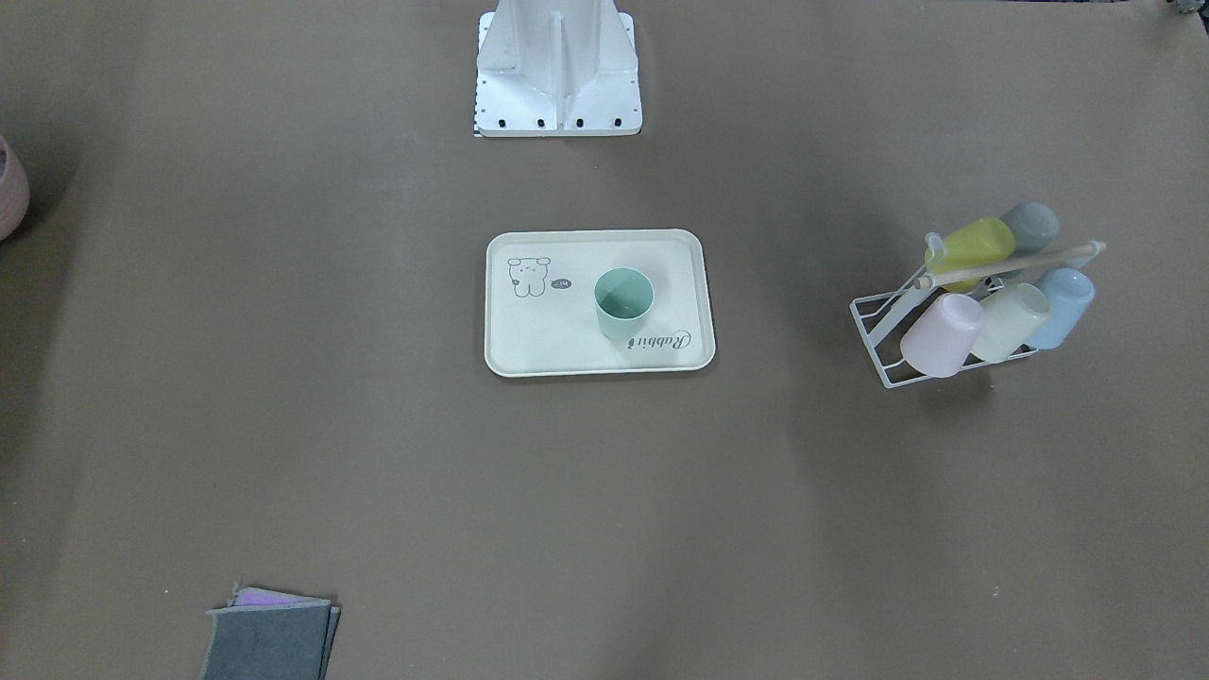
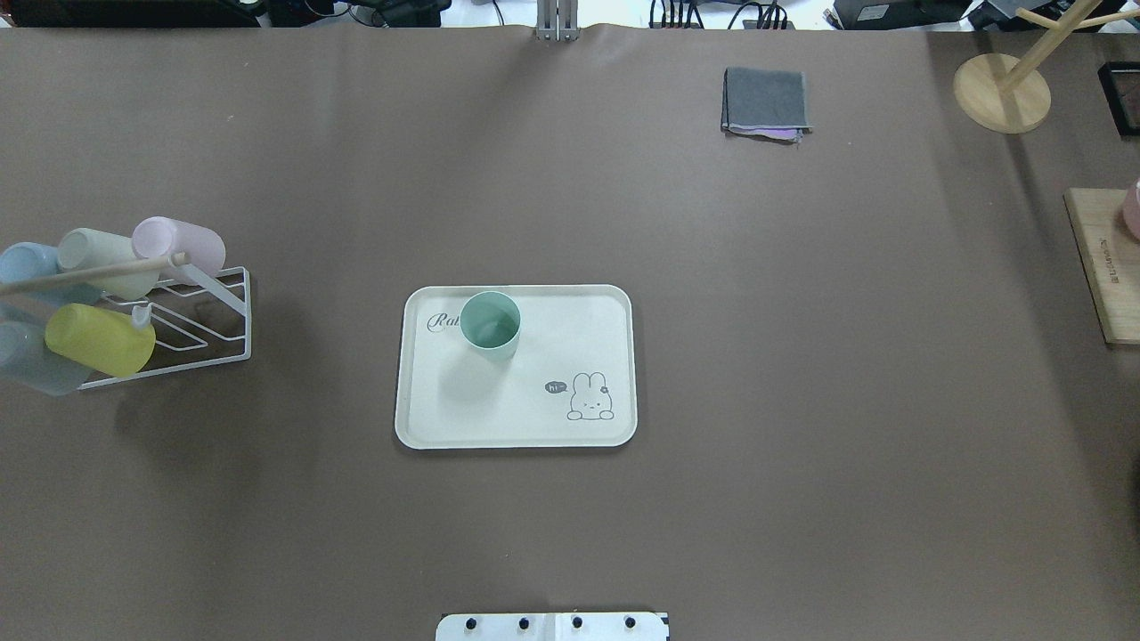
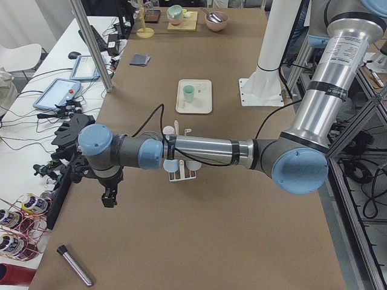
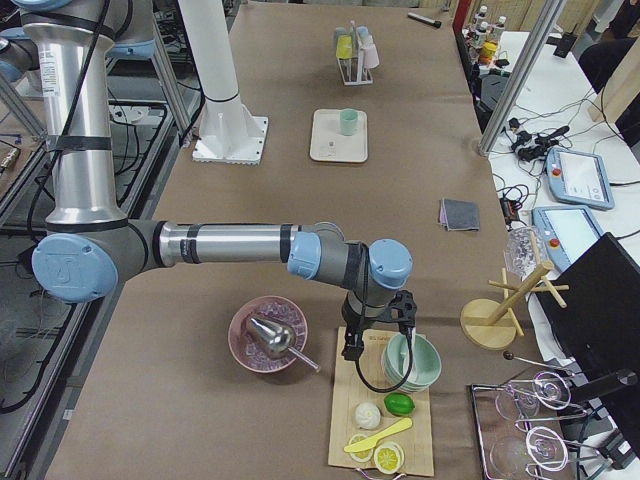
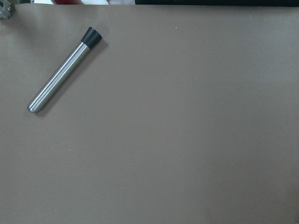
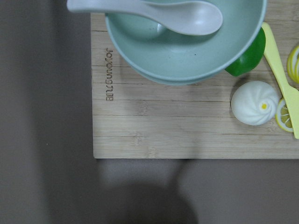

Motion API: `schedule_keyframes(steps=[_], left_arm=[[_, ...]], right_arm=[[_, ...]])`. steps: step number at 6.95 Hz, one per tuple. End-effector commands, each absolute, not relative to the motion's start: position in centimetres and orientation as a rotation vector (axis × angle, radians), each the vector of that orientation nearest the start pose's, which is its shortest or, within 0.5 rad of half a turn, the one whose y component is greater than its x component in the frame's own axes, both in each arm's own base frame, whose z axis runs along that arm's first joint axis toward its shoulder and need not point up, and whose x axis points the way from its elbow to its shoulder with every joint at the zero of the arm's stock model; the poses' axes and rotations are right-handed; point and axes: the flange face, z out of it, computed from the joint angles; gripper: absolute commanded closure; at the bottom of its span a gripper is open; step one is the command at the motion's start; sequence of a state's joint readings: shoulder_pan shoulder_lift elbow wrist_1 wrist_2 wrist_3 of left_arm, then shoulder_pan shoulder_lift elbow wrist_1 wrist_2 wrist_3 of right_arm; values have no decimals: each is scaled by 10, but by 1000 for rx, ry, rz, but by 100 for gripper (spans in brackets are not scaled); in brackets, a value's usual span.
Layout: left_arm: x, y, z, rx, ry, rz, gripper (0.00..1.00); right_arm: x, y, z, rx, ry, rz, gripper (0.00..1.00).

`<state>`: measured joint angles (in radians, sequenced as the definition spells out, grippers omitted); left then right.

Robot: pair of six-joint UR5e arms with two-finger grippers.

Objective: Pick up and place green cup on tray

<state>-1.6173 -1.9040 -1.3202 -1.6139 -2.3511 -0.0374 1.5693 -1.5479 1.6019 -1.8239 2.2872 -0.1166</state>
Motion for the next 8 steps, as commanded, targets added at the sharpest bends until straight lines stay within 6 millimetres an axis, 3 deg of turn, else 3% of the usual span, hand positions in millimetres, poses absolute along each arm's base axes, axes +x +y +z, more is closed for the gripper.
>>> schedule_keyframes(steps=[1,3,6,7,8], left_arm=[[-71,-597,608,138,779,13,2],[-70,-561,638,146,778,16,2],[-70,-529,652,150,778,18,2],[-71,-530,641,191,777,33,2],[-73,-529,605,250,763,25,2]], right_arm=[[67,-484,660,-149,-724,-41,0],[67,-485,659,-147,-724,-43,0],[67,-485,659,-148,-724,-42,0],[67,-485,658,-147,-724,-42,0],[67,-485,658,-146,-724,-42,0]])
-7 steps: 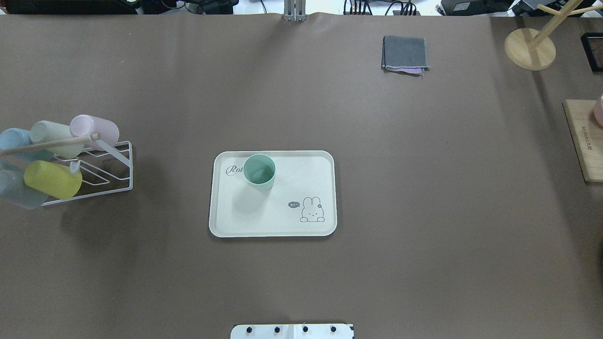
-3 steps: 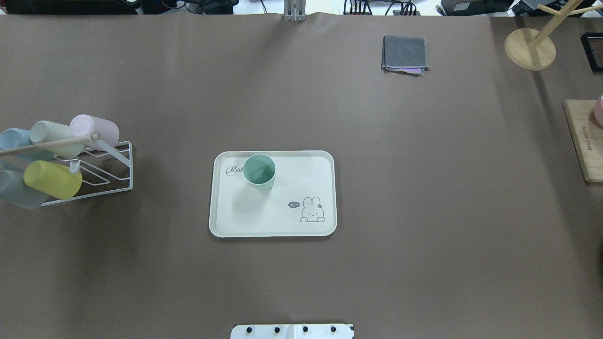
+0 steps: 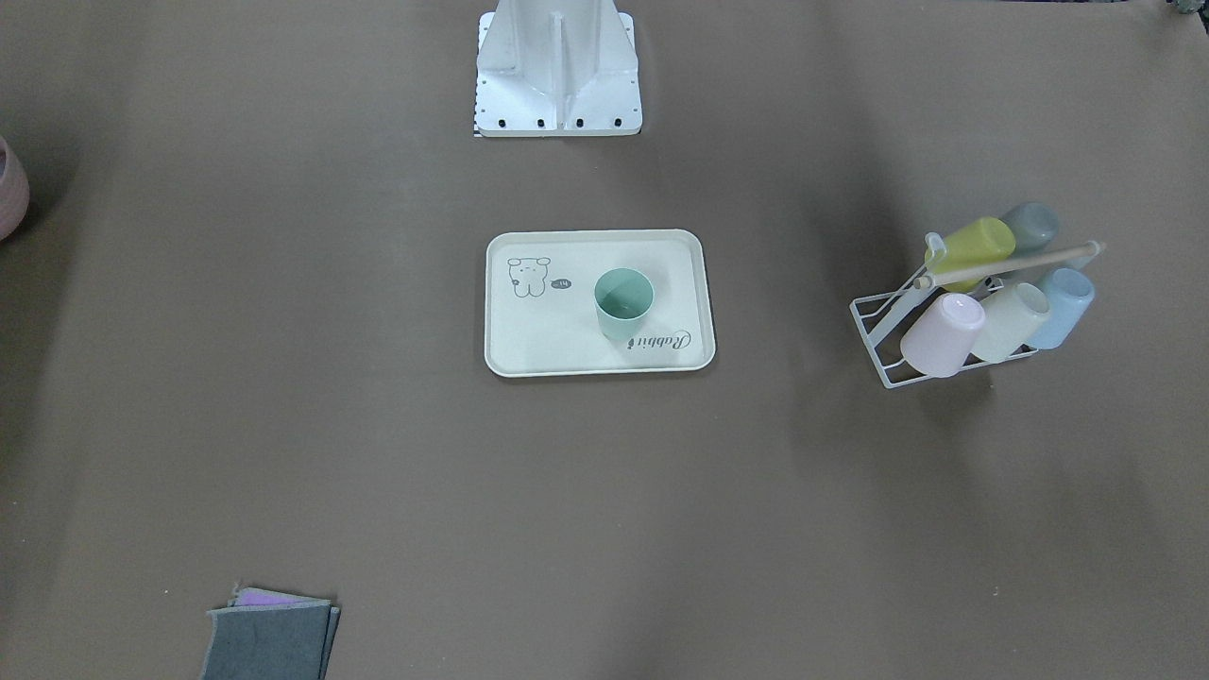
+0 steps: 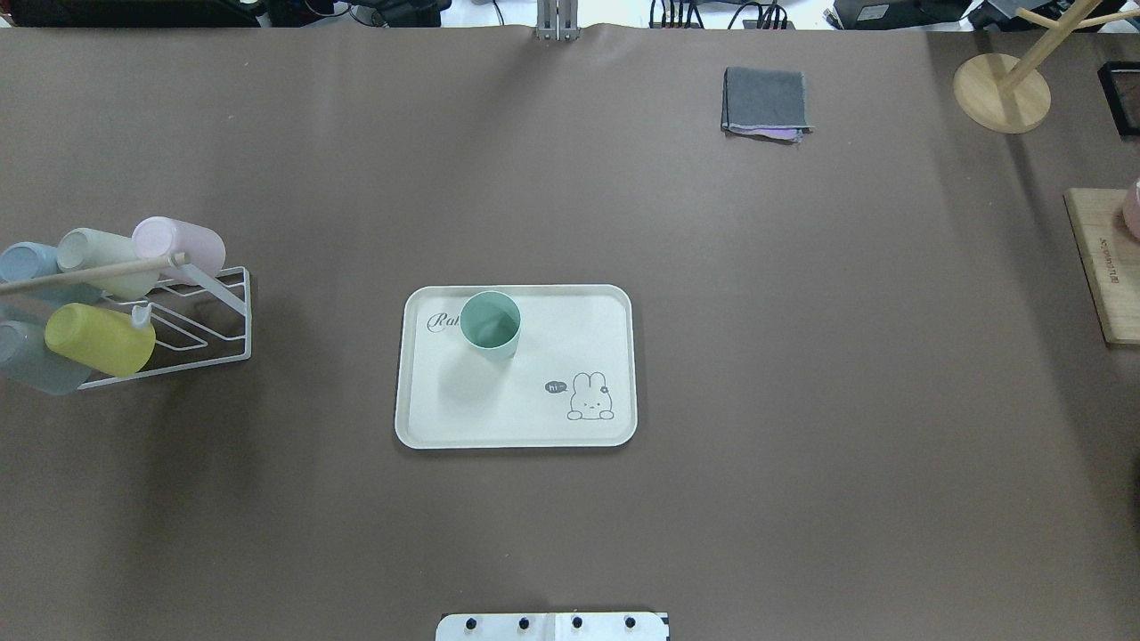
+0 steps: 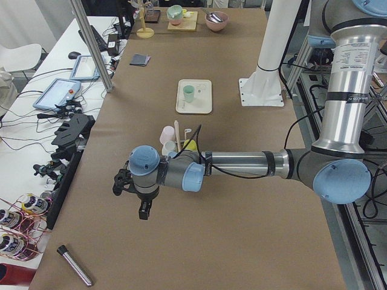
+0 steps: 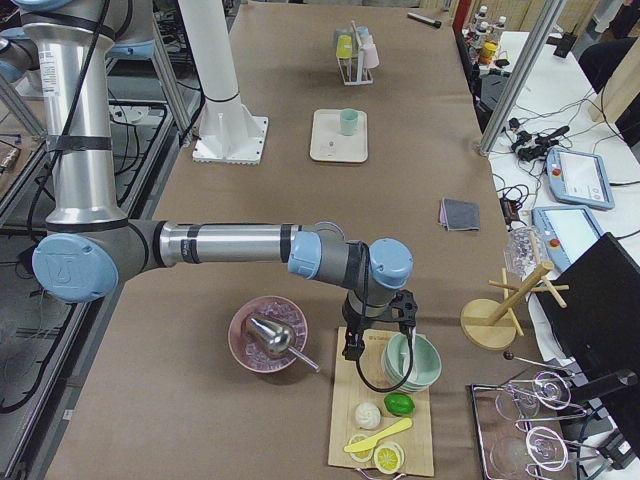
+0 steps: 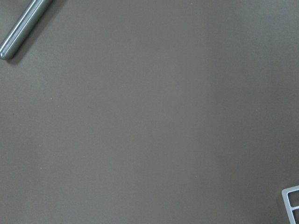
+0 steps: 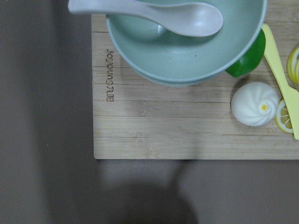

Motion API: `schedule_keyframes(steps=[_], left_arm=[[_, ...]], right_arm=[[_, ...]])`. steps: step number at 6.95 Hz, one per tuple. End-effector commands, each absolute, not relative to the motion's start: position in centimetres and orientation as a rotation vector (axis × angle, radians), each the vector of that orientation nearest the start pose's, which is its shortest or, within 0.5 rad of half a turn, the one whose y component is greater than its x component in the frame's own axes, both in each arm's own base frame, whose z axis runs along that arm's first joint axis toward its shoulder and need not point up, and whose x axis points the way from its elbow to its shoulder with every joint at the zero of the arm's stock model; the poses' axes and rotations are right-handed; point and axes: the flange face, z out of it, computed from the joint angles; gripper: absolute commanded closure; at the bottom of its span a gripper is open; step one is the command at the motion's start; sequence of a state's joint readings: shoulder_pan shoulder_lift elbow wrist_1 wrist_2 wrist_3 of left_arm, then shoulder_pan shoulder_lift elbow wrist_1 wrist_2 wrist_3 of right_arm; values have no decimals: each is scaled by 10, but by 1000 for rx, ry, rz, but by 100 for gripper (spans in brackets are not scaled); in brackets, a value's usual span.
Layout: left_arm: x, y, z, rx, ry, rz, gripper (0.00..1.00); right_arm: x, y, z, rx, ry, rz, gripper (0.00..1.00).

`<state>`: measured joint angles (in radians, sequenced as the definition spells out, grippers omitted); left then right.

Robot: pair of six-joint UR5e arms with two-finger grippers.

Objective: Pick up and place green cup on tray

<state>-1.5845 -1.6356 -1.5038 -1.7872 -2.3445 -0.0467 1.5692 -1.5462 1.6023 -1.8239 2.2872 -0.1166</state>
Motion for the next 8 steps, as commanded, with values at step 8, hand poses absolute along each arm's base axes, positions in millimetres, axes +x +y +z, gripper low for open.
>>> schedule_keyframes(steps=[8], left_arm=[[-77,-513,616,174,776,-33,2]], right_arm=[[67,-485,658,-146,-724,-44,0]])
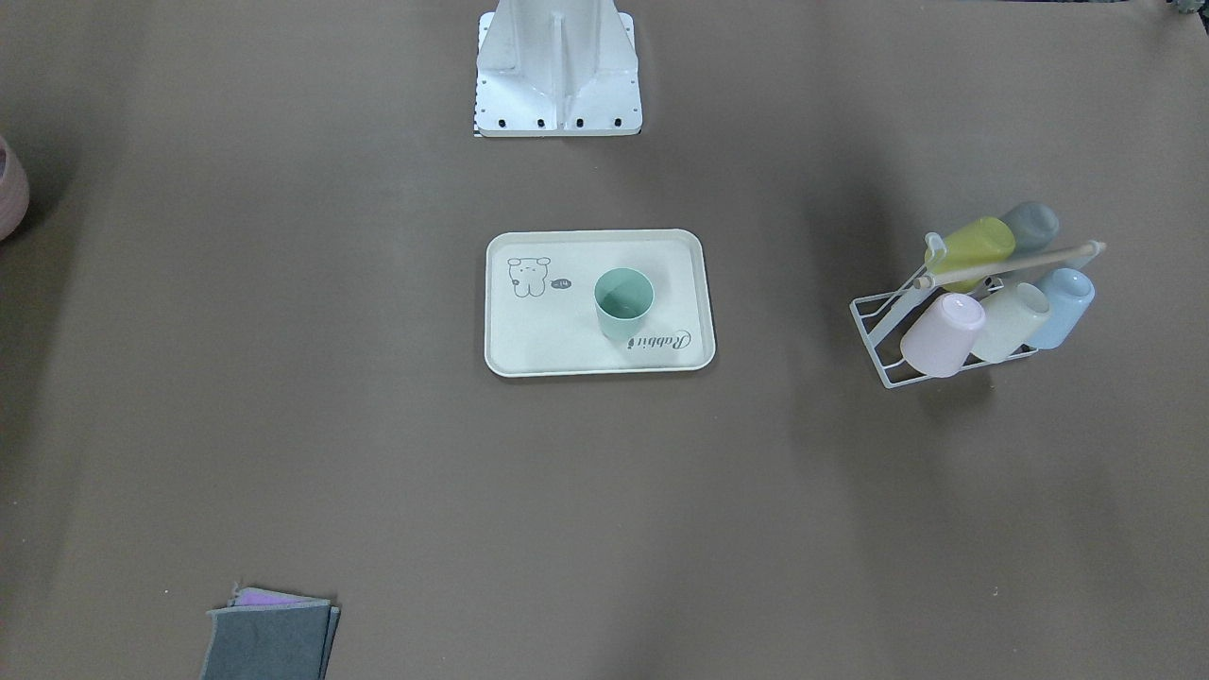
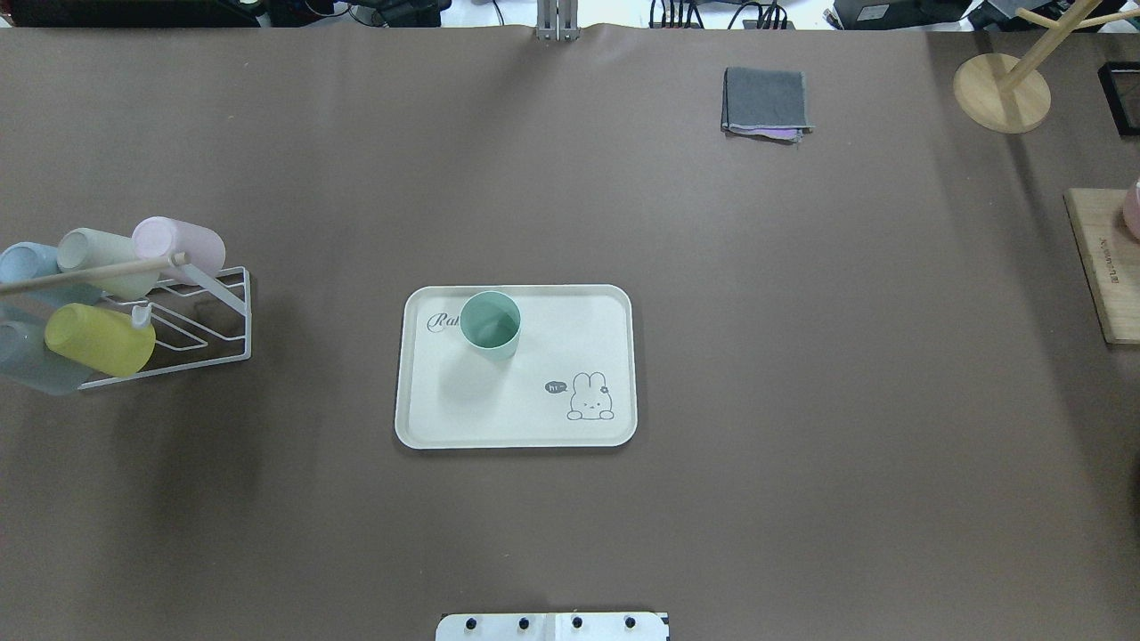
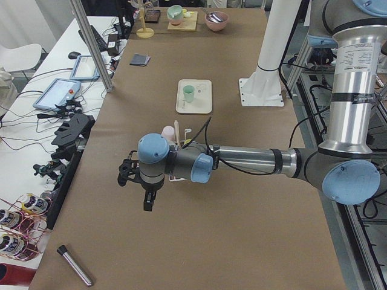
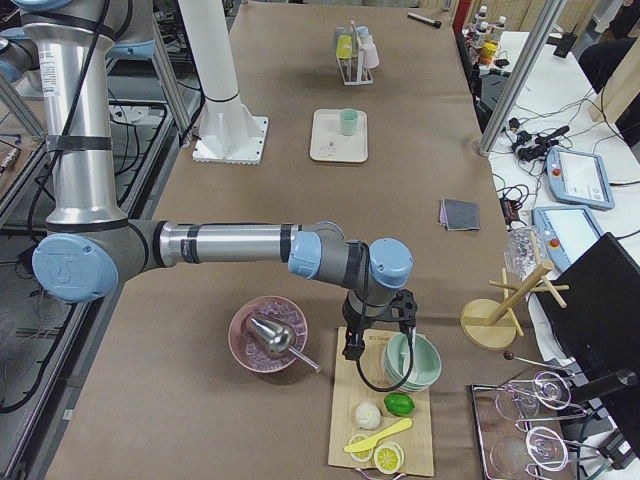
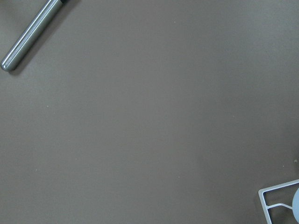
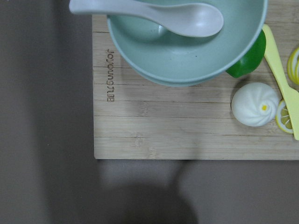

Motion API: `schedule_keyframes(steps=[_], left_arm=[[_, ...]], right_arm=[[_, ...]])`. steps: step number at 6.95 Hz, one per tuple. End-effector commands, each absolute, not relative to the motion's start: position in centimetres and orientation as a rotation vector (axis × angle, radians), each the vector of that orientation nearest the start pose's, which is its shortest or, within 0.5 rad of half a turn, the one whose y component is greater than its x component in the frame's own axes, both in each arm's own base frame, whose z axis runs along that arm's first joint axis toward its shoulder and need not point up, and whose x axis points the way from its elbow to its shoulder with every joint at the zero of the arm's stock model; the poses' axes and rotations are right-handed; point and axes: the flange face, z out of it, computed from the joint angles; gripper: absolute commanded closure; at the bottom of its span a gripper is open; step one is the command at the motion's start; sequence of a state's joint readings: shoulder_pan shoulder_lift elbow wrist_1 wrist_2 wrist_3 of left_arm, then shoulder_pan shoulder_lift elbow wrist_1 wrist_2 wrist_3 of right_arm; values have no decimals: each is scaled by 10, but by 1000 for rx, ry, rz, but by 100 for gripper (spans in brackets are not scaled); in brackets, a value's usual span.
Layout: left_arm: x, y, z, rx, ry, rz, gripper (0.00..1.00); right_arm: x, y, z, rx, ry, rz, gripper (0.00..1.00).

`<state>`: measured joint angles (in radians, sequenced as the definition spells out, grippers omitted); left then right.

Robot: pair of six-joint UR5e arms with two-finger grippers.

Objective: Pick up and place green cup on tray

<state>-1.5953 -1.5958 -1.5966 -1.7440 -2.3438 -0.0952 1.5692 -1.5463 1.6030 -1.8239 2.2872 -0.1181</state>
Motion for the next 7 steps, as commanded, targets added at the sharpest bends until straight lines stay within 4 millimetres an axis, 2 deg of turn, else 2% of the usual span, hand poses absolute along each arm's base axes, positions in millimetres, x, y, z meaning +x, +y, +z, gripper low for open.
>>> schedule_keyframes(steps=[1,7], left_arm=[[-77,-512,618,134,791,-49,2],[-77,-509,622,54,813,-79,2]], right_arm=[[67,-485,658,-146,-724,-44,0],[67,-486,657,-143,-724,-45,0]])
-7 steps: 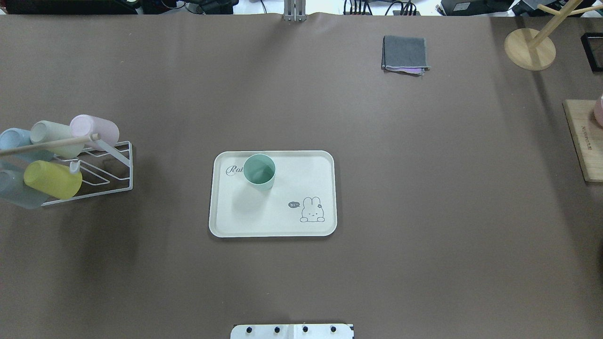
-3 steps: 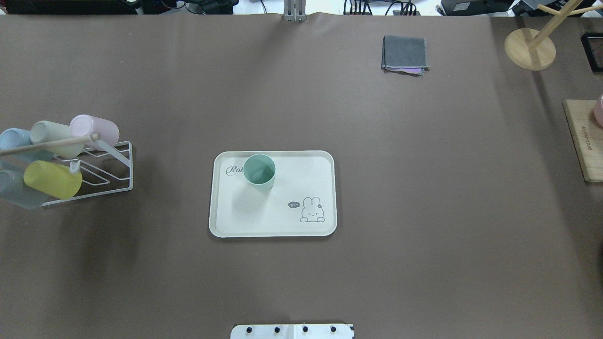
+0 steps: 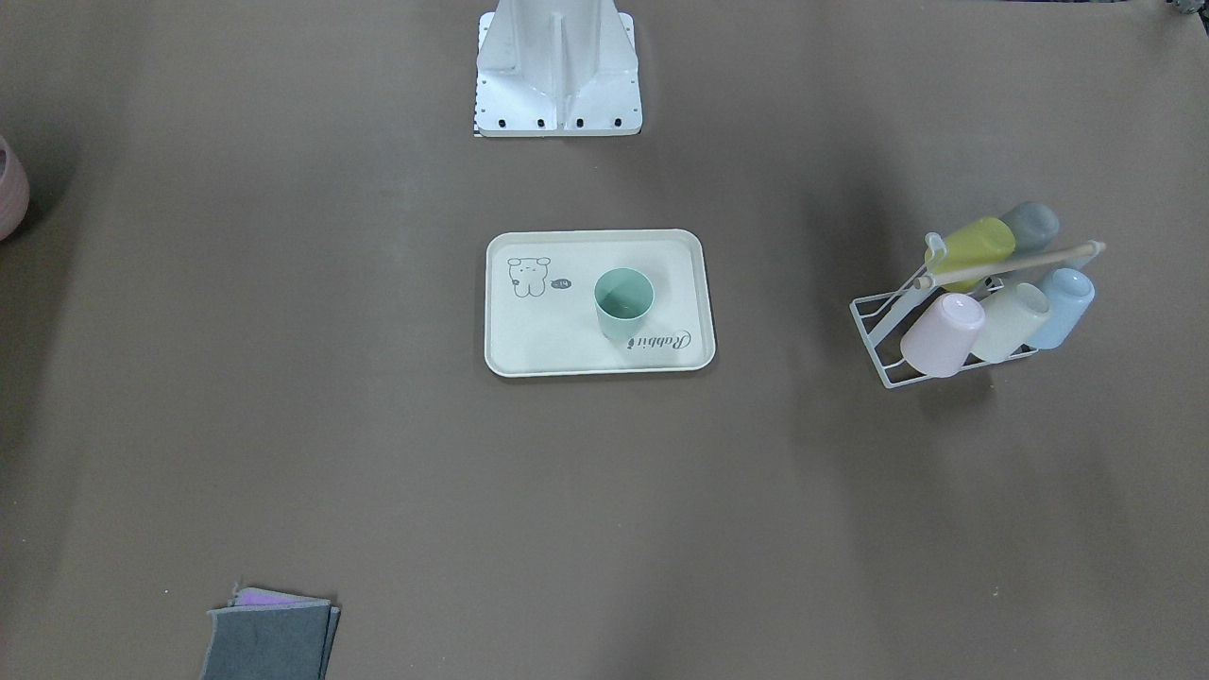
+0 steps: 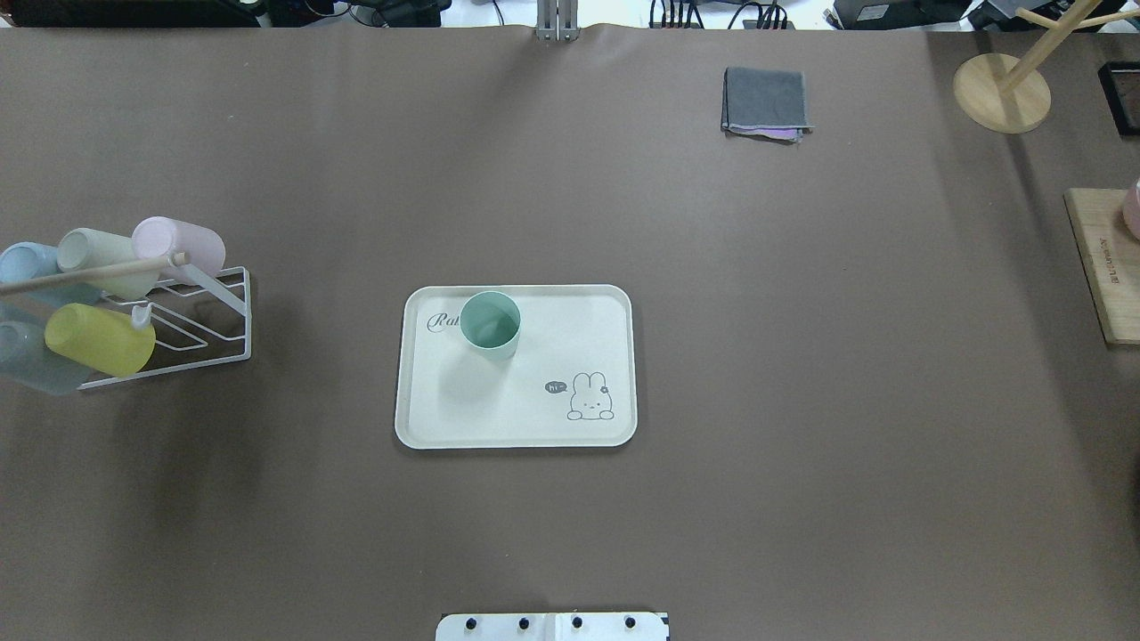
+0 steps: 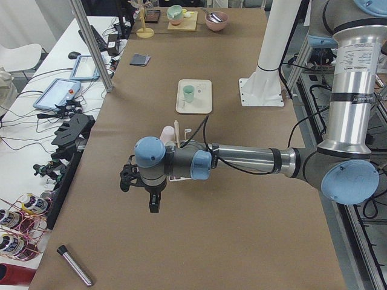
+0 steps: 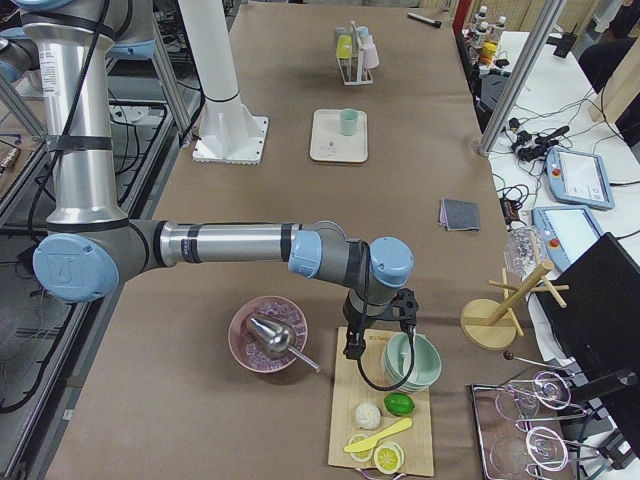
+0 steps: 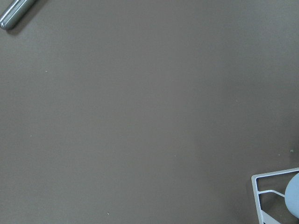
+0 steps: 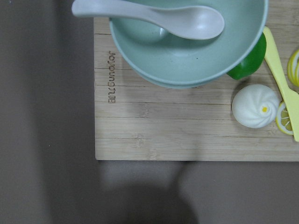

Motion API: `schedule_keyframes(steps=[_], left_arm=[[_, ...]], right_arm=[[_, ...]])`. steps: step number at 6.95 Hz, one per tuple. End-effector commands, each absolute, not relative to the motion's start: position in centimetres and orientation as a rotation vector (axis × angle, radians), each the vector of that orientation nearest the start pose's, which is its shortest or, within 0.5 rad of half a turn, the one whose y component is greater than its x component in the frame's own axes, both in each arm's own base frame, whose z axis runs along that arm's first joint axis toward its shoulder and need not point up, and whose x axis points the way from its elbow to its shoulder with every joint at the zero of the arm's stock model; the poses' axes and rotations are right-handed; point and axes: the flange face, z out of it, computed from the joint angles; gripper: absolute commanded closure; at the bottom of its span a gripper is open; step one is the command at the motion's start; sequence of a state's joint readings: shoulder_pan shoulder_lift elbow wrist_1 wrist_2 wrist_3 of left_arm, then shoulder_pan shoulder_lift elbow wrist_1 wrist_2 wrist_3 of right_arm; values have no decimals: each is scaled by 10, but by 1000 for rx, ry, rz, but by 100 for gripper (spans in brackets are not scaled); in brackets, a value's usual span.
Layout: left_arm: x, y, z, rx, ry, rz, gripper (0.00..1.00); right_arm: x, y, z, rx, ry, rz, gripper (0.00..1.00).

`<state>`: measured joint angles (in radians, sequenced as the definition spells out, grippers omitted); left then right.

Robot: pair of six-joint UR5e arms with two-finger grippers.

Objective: Pick up and place green cup on tray

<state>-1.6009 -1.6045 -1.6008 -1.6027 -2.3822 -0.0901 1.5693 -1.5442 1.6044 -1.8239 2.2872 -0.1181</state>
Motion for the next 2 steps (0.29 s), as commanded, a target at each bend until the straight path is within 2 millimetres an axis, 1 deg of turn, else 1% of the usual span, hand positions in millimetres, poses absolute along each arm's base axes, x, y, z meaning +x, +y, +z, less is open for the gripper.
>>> schedule_keyframes(steps=[1,2], left_arm=[[-77,-509,621,56,813,-76,2],[-77,-508,623,51,813,-80,2]], right_arm=[[67,-486,657,-143,-724,-45,0],[67,-486,657,-142,-724,-45,0]])
